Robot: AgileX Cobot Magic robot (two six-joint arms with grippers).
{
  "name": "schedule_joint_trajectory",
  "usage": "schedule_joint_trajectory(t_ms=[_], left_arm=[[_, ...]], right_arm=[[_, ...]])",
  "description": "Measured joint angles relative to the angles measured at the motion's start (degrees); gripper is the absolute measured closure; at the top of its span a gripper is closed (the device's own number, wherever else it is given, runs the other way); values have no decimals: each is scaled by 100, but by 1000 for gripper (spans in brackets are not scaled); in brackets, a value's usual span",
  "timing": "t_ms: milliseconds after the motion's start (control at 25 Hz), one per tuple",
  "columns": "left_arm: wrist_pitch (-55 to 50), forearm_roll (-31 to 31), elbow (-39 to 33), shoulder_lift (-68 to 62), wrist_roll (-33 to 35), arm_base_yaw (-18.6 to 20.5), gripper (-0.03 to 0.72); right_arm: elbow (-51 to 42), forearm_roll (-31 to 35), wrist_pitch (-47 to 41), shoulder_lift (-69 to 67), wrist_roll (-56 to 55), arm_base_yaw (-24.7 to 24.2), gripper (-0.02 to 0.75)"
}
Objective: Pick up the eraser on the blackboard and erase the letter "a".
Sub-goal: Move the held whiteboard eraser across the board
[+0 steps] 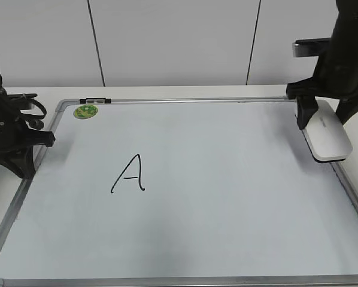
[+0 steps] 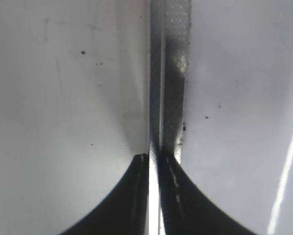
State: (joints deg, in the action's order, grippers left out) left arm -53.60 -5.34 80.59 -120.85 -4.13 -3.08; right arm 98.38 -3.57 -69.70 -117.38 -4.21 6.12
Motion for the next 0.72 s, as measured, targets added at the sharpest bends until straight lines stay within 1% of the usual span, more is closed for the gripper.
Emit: schedule_joint_trajectory(t_ms=[40,80,160,280,440,720], left_arm=[[0,0,0,0,0,0,633],[0,0,0,0,0,0,633],[0,0,0,0,0,0,633],[0,0,0,0,0,0,633],[0,0,0,0,0,0,633],[0,0,0,0,0,0,632]], right_arm=[[0,68,0,0,39,-104,213],[0,68,0,0,39,-104,213],[0,357,0,-117,255,-319,213],[0,502,0,-340,421,-456,213],[38,552,0,-577,539,-530,213],[87,579,0,-614,552,-533,213]])
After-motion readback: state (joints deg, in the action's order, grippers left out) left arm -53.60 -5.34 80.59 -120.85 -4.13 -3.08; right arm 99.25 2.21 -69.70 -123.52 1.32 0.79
